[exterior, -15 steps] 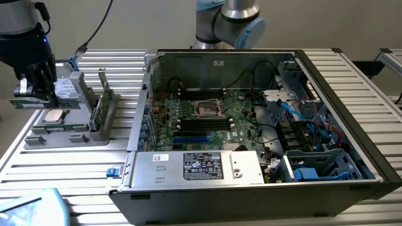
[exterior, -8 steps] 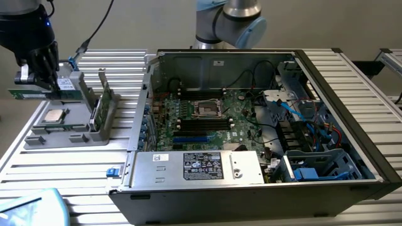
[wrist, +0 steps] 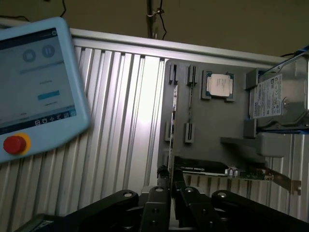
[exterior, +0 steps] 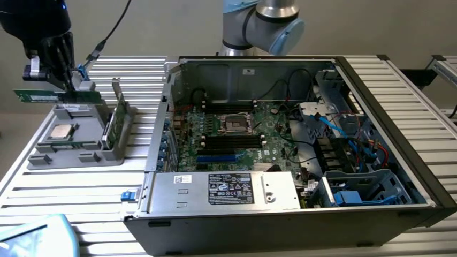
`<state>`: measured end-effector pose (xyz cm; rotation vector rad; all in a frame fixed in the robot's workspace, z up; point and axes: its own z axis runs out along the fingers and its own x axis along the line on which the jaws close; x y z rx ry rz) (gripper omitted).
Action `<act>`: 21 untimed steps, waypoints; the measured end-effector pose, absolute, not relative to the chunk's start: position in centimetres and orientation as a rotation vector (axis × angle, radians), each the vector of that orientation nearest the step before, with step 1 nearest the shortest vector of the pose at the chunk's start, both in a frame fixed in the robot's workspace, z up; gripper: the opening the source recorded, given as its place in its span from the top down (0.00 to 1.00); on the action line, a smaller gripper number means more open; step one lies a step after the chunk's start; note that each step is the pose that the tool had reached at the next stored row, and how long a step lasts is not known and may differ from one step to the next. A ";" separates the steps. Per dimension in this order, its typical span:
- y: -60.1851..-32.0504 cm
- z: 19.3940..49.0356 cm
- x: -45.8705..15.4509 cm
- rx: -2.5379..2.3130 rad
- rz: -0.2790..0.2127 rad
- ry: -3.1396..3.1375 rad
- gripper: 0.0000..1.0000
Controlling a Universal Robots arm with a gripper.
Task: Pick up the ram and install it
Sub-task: 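Pick up the ram and move it above insertion slot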
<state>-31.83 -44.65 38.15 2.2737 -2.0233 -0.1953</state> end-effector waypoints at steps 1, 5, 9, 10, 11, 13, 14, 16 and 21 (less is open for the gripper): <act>-44.7 38.4 -31.5 2.273 -0.197 -2.023 0.86; -45.0 39.5 -30.1 2.270 -0.203 -2.020 0.86; -45.2 40.3 -28.9 2.266 -0.211 -2.017 0.86; -45.3 40.5 -28.5 2.265 -0.213 -2.016 0.86; -45.3 40.7 -28.2 2.264 -0.216 -2.015 0.86; -45.5 41.1 -27.6 2.262 -0.220 -2.013 0.86; -45.5 41.2 -27.3 2.261 -0.222 -2.012 0.86; -45.6 41.6 -26.6 2.259 -0.225 -2.011 0.86; -45.8 42.2 -24.5 2.258 -0.229 -2.009 0.86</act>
